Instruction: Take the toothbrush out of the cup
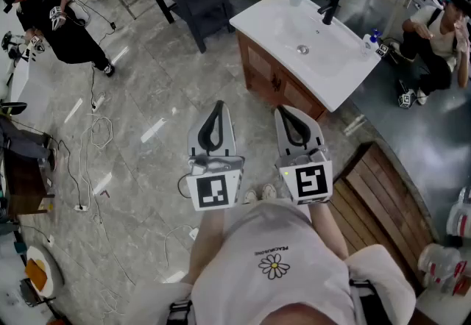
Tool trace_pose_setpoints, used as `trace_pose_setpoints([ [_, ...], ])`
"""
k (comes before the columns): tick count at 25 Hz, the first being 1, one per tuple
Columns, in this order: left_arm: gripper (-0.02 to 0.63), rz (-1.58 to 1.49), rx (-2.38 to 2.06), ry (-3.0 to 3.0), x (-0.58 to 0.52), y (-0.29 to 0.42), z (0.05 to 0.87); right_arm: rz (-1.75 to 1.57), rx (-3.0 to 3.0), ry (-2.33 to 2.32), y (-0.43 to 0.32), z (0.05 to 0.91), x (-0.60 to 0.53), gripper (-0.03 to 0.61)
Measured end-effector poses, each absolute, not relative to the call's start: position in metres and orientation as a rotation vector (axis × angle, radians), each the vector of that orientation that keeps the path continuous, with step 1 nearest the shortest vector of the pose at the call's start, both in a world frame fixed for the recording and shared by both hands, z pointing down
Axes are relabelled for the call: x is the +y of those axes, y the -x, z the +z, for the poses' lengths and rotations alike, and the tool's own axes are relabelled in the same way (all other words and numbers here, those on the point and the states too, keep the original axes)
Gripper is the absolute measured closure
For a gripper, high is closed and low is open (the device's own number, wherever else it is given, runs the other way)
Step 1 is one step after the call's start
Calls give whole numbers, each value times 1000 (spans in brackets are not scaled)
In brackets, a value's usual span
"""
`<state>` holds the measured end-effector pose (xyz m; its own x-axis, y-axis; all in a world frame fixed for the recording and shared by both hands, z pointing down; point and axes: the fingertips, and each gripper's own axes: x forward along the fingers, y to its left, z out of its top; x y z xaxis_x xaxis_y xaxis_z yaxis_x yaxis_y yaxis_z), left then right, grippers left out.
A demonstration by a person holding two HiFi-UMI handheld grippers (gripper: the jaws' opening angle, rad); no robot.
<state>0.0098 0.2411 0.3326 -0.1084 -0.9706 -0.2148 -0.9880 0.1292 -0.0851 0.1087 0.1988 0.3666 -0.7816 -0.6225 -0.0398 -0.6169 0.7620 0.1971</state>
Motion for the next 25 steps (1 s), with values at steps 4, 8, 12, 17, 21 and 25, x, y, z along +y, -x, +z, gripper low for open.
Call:
trace_pose_setpoints([
  [4, 598, 123, 2186, 1931, 239, -10, 330, -311, -2922, -1017, -109, 367, 196, 566],
  [8, 598, 112, 2188, 1932, 238, -13, 331, -312, -2929, -997, -108, 367, 196, 566],
  [12, 598, 105, 2200, 1927, 237, -14, 333, -308, -2934, -976, -108, 369, 195, 568],
  [17, 598, 102, 2220, 1914, 236, -14, 336, -267, -2971, -967, -112, 371, 192, 566],
  [21, 598, 112, 2231, 1901, 238, -17, 342, -294, -2970, -925, -113, 379, 194, 566],
  [25, 598, 126, 2254, 1890, 238, -16, 348, -300, -2972, -879, -110, 386, 193, 566],
])
